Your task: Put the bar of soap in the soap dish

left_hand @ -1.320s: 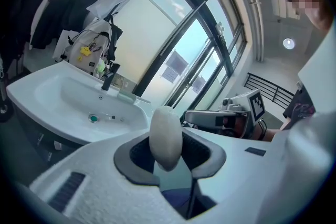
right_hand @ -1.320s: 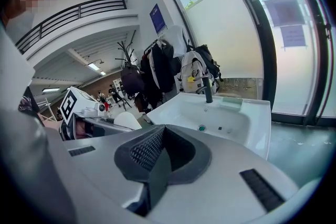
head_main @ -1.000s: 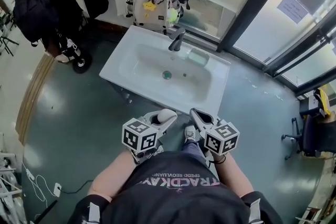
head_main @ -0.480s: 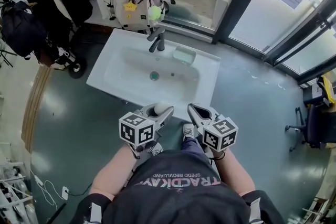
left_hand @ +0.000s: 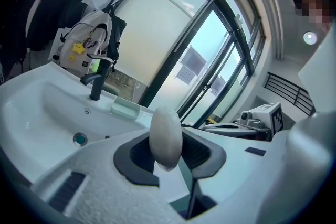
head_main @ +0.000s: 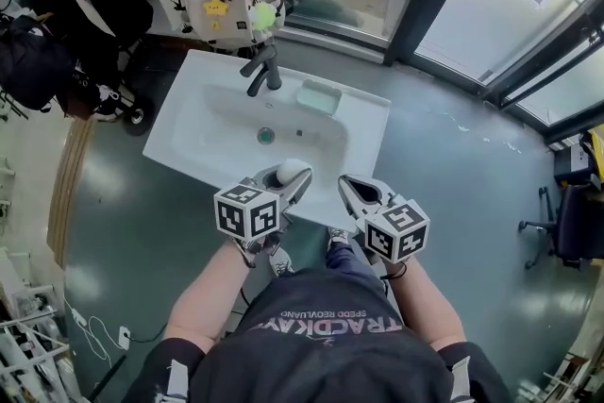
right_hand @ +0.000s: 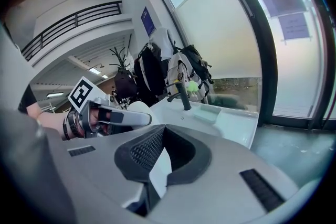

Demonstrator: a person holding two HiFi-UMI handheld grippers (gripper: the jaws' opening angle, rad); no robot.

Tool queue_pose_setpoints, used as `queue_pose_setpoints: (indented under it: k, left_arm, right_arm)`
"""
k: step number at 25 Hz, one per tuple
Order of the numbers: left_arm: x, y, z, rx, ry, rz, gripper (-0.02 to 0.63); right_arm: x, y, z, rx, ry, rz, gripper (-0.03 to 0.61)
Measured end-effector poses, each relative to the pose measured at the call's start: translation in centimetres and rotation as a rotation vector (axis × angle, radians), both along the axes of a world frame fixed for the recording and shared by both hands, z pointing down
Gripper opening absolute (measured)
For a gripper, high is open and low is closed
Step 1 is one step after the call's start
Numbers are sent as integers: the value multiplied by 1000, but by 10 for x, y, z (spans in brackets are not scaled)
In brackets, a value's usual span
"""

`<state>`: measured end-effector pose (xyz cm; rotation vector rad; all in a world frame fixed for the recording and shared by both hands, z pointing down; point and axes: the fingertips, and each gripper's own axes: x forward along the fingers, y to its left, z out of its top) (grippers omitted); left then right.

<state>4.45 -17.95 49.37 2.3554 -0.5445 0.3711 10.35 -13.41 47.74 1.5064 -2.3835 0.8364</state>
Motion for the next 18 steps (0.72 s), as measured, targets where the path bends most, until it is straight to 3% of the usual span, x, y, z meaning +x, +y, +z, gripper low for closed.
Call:
queue_pose_setpoints:
  k: [18]
  left_arm:
    - [80, -122, 51, -75, -16, -144, 117]
  right_arm:
    - [68, -70, 46, -86, -24, -65, 11]
